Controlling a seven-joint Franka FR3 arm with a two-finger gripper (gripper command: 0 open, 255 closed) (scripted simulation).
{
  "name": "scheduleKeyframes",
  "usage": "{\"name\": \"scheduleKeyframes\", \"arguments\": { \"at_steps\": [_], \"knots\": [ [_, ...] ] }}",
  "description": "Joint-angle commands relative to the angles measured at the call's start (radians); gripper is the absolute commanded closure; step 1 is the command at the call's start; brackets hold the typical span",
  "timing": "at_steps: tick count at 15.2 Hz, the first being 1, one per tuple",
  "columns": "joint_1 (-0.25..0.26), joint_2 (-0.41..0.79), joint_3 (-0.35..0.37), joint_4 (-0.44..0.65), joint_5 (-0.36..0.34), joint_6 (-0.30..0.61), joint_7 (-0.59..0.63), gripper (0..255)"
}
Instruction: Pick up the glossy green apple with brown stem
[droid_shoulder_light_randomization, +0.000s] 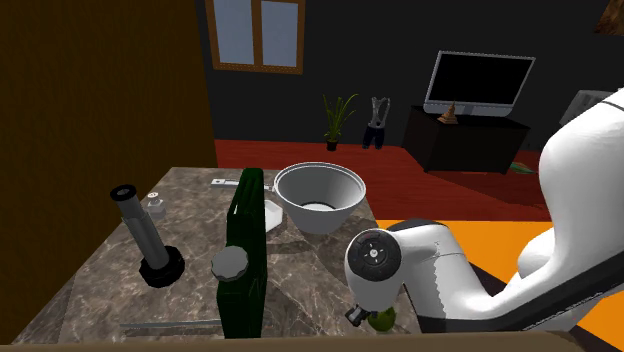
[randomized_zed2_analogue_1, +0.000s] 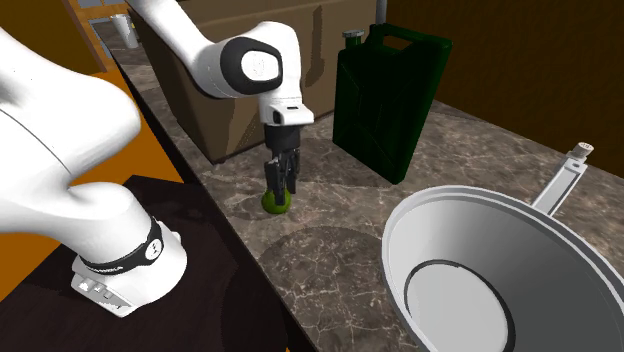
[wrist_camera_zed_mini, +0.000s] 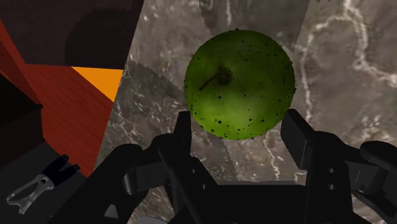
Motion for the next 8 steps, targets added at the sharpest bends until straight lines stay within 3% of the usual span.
{"name": "scheduleKeyframes", "arguments": {
  "at_steps": [1,8],
  "knots": [
    [0.053,-0.033,-0.049,0.002,0.036,-0.028,-0.038,255],
    [0.190,-0.151,-0.184,0.018,0.128,-0.144,-0.145,255]
  ]
}}
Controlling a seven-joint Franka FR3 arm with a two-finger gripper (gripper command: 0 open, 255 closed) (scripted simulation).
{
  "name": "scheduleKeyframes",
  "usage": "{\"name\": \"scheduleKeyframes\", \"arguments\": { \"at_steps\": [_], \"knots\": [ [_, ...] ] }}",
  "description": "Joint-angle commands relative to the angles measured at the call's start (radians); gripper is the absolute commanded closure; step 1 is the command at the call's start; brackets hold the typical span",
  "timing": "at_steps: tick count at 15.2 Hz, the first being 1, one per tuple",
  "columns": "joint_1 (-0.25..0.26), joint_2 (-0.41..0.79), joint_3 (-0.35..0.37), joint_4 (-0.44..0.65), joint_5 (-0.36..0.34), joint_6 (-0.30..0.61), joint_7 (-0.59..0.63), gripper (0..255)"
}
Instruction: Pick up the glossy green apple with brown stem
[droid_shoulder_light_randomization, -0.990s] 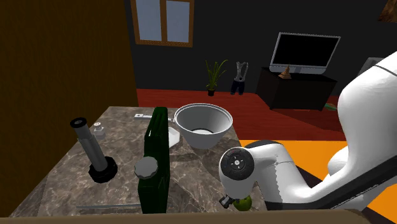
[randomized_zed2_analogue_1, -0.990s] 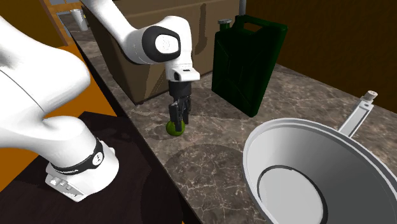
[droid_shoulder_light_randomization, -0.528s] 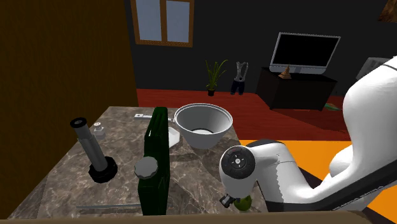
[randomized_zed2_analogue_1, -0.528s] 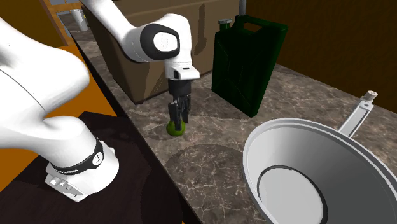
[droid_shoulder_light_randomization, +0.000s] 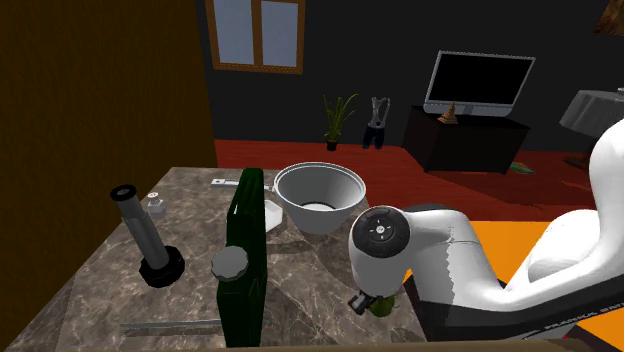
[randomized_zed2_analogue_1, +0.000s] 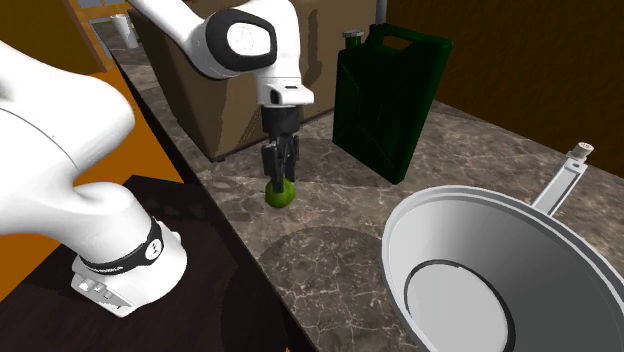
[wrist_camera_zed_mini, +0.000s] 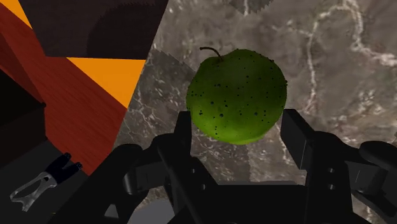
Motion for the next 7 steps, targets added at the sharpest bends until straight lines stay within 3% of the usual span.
{"name": "scheduleKeyframes", "arguments": {
  "at_steps": [1,7],
  "knots": [
    [0.026,-0.028,-0.029,0.010,0.016,-0.035,-0.024,255],
    [0.072,-0.085,-0.085,0.028,0.040,-0.104,-0.067,255]
  ]
}}
